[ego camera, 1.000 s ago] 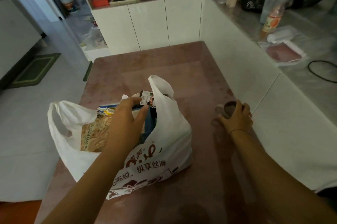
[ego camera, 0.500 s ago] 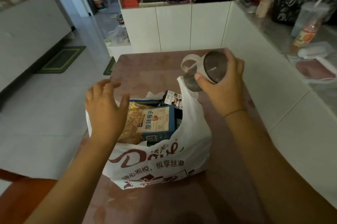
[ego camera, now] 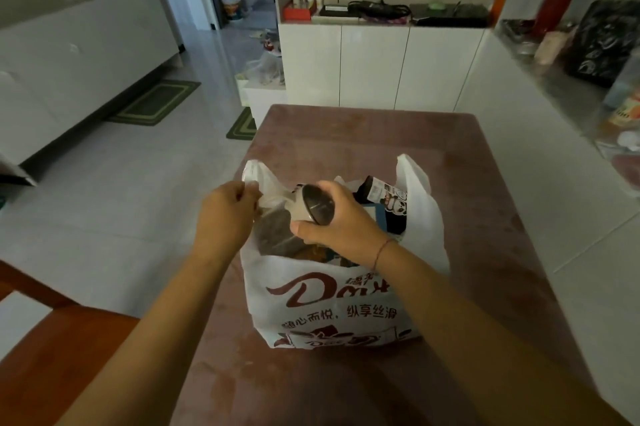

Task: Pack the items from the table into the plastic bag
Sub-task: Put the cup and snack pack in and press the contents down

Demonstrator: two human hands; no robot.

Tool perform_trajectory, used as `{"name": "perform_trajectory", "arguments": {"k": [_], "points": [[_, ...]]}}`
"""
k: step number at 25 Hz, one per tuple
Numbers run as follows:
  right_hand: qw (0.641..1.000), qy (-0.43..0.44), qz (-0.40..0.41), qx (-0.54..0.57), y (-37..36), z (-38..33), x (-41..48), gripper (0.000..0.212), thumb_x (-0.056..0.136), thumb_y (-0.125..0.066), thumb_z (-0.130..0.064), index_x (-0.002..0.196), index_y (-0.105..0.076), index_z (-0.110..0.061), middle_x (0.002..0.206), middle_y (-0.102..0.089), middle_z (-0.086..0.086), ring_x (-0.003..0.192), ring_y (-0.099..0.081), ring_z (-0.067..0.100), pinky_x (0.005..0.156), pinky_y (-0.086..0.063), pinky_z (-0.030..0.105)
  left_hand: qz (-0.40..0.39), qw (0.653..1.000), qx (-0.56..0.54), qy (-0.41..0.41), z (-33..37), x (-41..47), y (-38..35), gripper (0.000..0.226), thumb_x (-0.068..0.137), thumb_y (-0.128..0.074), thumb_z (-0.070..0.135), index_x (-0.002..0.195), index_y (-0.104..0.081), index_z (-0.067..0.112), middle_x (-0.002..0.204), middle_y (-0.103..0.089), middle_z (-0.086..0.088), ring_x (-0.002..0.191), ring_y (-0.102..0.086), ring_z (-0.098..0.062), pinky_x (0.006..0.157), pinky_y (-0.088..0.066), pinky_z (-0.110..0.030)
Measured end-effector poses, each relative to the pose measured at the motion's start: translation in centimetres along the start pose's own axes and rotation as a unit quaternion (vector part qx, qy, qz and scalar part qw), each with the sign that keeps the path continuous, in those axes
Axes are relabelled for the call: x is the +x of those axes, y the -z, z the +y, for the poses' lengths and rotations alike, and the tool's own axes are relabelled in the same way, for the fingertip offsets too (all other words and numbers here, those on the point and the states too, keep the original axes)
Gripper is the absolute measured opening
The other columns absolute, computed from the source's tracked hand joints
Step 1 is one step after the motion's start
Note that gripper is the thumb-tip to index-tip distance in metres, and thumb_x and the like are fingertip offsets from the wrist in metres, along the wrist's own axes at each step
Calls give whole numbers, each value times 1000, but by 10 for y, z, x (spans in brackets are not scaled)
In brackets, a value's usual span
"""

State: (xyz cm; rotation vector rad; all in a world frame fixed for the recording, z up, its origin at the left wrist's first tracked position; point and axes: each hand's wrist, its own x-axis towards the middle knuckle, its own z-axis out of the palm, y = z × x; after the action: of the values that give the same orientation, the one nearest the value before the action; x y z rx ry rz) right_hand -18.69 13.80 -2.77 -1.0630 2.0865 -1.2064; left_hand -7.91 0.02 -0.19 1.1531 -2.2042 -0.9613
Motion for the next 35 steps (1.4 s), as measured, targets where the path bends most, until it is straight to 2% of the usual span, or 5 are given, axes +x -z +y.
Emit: {"name": "perform_trajectory", "arguments": {"k": [9,15,20,27,35], "points": [[972,74,-117,-190,1,-13,-10,65,68,-74,-51,124,-46,-30,128,-49,-7,114,-47,14,94,-43,31,19,978,-202,-40,16,-10,12,34,96,-40,28,70,-59,15,56,-48,-2,55,-44,-18,59,-42,-33],[883,-103,-119,-443,-38,-7,-12,94,74,-18,-83,139,-39,-19,136,-51,11,122,-48,34,104,-33,51,4,971,-231,-58,21,-20,8,35,96,-41,29,67,-58,19,53,-42,-5,49,-35,-17,48,-33,-25],[918,-73,-148,-360,-18,-14,-12,93,75,-29,-82,144,-27,-20,151,-29,9,136,-31,33,110,-27,50,-28,969,-241,-51,19,-19,10,33,95,-42,28,72,-64,17,49,-41,-5,40,-32,-9,39,-30,-19],[886,-158,331,-285,67,28,-1,87,77,-63,-57,145,-25,-18,151,-30,10,138,-29,31,112,-22,51,-49,982,-174,-48,17,-12,-8,23,93,-48,35,87,-62,17,60,-57,-1,52,-50,-12,53,-42,-27],[913,-28,343,219,134,-1,-3,14,81,-67,-17,78,-72,-5,58,-51,-2,49,-48,5,46,-47,13,0,965,-252,-75,43,16,3,29,95,-44,30,82,-68,18,67,-51,-6,52,-42,-6,58,-41,-24]]}}
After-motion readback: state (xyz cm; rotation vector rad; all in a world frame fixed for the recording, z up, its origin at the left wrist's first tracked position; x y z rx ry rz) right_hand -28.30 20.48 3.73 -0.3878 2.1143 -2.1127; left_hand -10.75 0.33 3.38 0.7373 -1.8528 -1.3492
